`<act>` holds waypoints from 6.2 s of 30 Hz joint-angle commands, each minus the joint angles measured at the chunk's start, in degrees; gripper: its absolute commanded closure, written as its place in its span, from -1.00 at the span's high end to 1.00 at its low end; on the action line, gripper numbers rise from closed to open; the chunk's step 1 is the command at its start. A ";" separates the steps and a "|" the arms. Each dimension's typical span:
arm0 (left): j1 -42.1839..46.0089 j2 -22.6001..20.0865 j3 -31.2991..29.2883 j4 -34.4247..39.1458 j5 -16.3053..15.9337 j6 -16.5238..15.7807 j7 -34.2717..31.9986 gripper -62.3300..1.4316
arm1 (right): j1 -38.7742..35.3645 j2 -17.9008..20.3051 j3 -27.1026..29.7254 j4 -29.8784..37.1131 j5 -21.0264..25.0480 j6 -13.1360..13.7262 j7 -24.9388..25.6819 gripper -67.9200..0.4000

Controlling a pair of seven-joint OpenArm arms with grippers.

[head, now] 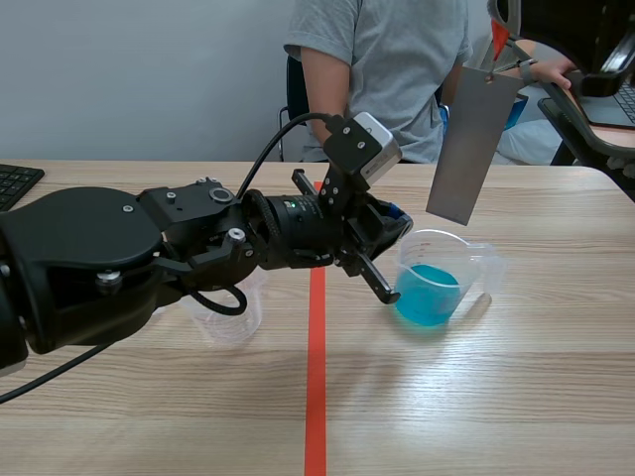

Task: Do the redox reaction experiment.
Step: 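Raise the plate and point at it, then lower the plate into the blue solution, then hold the plate still in the solution, then raise the plate and point at it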

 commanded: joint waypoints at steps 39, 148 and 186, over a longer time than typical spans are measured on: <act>90.68 -27.67 -69.92 35.78 -2.08 2.34 -0.33 -0.83 | 0.63 0.90 0.70 0.50 0.55 0.33 0.00 -0.94; 96.17 -15.87 -70.62 31.43 -1.90 2.27 0.76 -0.83 | 0.98 -1.88 -10.27 -16.63 -23.80 0.33 23.61 -0.94; 96.17 -15.87 -70.62 31.43 -1.90 2.27 0.76 -0.83 | 0.98 3.80 -2.51 1.11 -0.24 0.33 6.60 -0.94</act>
